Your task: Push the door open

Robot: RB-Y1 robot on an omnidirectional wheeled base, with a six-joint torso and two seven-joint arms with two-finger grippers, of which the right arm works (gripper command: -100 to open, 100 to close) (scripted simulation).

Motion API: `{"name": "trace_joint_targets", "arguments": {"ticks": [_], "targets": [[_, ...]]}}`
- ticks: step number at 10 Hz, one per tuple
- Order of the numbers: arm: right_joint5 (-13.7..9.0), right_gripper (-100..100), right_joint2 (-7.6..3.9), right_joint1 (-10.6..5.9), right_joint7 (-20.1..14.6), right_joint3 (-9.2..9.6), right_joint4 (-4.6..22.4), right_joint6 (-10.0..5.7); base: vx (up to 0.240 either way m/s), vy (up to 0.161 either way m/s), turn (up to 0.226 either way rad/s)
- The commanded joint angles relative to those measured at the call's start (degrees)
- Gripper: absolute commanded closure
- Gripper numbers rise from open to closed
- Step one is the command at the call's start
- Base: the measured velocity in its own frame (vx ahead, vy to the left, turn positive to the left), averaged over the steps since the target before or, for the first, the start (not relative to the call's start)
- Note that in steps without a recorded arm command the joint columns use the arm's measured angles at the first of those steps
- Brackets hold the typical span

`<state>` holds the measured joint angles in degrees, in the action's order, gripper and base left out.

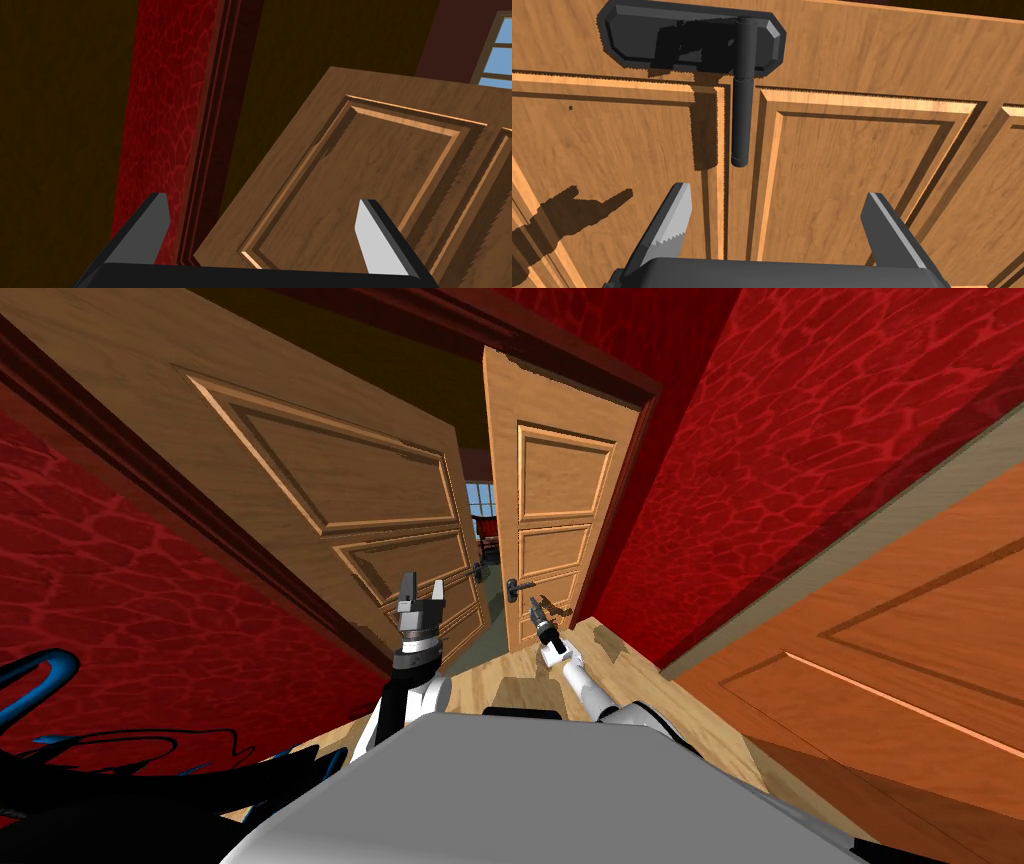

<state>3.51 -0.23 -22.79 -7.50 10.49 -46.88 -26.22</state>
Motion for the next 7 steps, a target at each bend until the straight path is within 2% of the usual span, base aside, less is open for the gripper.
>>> {"name": "trace_joint_targets", "arguments": {"ticks": [1,5,7], "targets": [[-0.1,-100,0.30,-1.04,-0.2,0.14,1.6,0.04,0.082,-0.078,0.040],[-0.2,-100,1.87,-3.96,-0.2,0.54,6.3,0.21,0.091,-0.089,0.050],[-0.3,-100,2.21,-4.52,-0.2,0.62,7.2,0.24,0.075,-0.066,0.030]]}}
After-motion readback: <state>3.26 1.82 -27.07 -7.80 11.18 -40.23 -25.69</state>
